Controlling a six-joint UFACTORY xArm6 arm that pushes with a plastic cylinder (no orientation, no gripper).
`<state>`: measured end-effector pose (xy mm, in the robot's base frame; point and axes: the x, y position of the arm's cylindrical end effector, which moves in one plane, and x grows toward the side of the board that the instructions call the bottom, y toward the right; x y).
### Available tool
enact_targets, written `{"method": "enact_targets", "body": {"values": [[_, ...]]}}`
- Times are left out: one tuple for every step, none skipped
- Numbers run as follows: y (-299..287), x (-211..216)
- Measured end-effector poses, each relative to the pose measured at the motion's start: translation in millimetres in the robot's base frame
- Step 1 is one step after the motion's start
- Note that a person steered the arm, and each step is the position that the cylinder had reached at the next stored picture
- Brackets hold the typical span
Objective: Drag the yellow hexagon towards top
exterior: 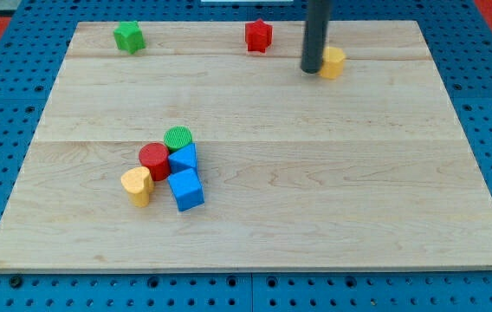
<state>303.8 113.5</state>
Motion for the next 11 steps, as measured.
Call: {"method": "enact_targets", "body": {"values": [[11.8,30.7],[34.5,22.0],[42.4,1.7],[54.5,-12.8],[42.3,-7.6],[14.0,5.1],[13.9,-21.4],[32.8,-46.8],[52.0,-35.0],[52.0,-2.4],[52.3,-1.8]]}}
